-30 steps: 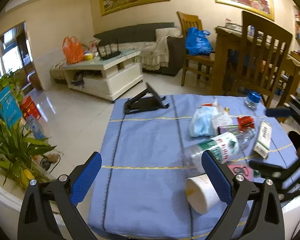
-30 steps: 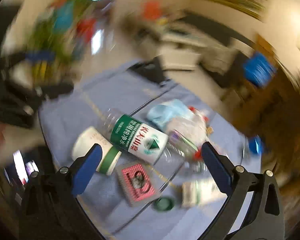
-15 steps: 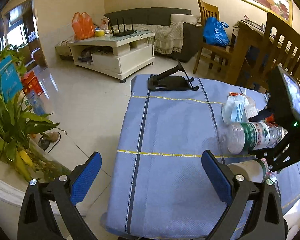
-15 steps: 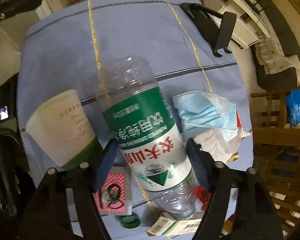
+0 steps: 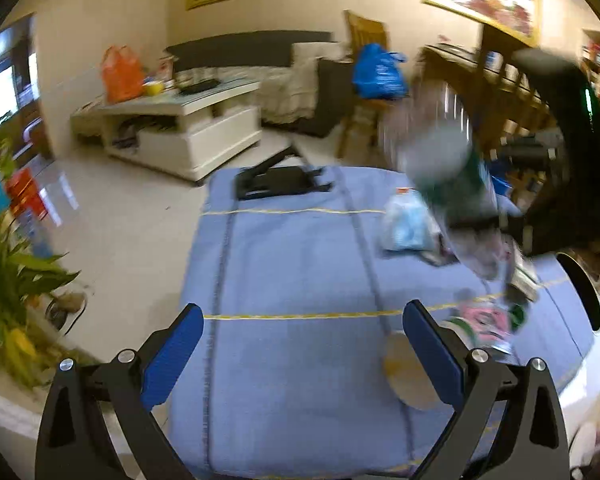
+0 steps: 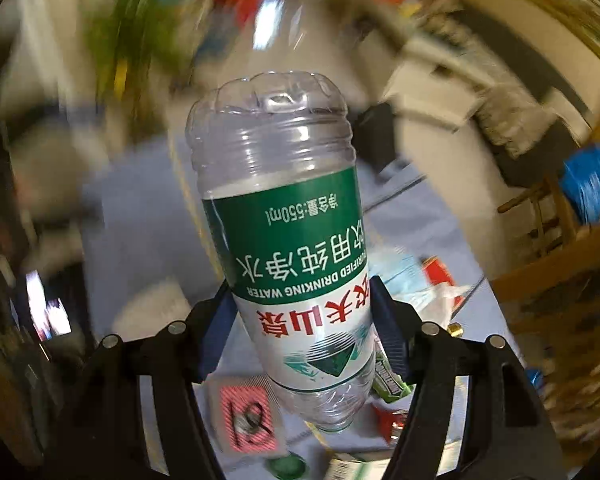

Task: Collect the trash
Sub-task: 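Grasp the green-label water bottle with the right tool while the left tool grasps the white paper cup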

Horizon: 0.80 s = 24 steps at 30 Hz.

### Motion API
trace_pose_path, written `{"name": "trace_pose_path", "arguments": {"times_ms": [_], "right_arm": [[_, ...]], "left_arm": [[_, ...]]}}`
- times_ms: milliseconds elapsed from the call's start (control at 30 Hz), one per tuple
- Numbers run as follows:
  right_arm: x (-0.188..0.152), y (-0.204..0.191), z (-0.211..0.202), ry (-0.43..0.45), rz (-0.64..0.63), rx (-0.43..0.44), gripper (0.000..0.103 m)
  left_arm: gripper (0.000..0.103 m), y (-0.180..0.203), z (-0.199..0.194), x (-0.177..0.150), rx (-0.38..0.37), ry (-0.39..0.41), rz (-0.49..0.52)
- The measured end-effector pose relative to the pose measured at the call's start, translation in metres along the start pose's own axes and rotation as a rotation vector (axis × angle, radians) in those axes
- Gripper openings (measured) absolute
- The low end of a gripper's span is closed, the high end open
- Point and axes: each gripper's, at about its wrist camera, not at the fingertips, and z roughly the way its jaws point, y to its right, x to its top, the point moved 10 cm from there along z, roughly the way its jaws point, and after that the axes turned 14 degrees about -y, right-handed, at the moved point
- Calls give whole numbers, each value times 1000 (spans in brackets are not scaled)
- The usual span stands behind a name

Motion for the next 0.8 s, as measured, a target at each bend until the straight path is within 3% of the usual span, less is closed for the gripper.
{"name": "trace_pose_path", "arguments": {"times_ms": [100,167,267,467,533,600,700,733,800], "right_arm": [[-16,37,-58,266,256,17,64],[-59,61,-107,491,471,65,64],[-118,65,-135,637,625,145,64],[-188,57,-137,702,755,190,64],[-200,58,-139,706,774,189,64],[-206,58,-140,712,775,197,64],[-216,46,-143,711,764,175,64],[-216,44,-143,714,761,177,64],[-218,43,-145,718,766,166,64]], "left_arm": [[97,36,5,-13,-72,-47,35],[97,50,13,-22,-67,-97,23],[97,69,22,-30,-23,-143,-7],[95,95,46,-31,30,-215,-53],[88,101,65,-35,55,-261,-41],[85,109,77,-40,22,-307,-37],[83,113,87,-40,64,-307,-11],[65,111,93,-42,58,-328,-18],[62,108,99,-45,16,-363,-32]]}}
